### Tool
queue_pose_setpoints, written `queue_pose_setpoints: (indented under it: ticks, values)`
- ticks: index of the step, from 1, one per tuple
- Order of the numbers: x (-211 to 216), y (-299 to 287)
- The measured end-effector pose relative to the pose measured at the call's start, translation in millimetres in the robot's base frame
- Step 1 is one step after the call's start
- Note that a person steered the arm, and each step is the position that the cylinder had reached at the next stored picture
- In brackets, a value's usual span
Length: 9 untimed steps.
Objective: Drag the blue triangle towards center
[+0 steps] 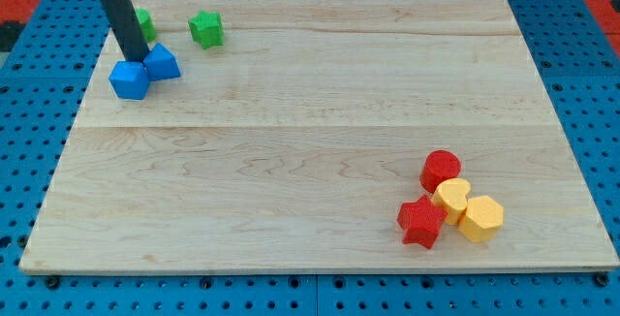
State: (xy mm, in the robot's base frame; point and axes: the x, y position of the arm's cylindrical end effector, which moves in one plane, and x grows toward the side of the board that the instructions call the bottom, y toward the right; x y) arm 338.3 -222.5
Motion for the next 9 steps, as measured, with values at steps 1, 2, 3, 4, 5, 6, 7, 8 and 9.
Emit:
queue_pose_setpoints:
  ticks: [1,2,3,4,5,6,7,8,9]
  values:
    - [0.0,7.6]
    - [0.0,8.4]
    - [0.0,13.6]
    - [1.9,31.1]
    - [16.5,70.0]
    - [16.7,85.1]
    - [0.9,90.6]
    - [12.1,113.4]
    - [55.7,139.9]
